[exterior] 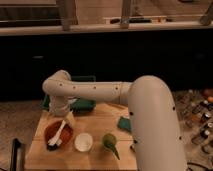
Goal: Place brush in red bowl
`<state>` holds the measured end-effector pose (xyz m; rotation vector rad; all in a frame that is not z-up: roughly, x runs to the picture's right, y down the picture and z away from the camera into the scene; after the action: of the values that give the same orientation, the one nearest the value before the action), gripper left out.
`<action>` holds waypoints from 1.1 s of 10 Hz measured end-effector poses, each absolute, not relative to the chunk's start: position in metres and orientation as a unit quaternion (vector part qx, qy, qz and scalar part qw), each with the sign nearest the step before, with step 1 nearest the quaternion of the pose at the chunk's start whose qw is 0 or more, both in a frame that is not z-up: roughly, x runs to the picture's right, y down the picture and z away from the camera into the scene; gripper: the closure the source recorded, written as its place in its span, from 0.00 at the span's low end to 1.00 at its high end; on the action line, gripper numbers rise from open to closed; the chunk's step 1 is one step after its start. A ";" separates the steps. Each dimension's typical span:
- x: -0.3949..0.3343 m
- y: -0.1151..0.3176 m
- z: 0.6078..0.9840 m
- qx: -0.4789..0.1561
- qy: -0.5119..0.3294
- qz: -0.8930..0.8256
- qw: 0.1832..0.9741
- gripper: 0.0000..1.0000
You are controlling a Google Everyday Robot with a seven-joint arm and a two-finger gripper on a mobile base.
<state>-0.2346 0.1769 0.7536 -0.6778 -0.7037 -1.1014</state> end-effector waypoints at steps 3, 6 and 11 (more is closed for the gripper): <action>-0.235 0.177 0.754 -0.309 -0.321 -0.502 0.741 0.20; -0.235 0.177 0.754 -0.309 -0.321 -0.502 0.741 0.20; -0.235 0.177 0.754 -0.309 -0.321 -0.502 0.741 0.20</action>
<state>-0.2346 0.1768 0.7537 -0.6775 -0.7037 -1.1013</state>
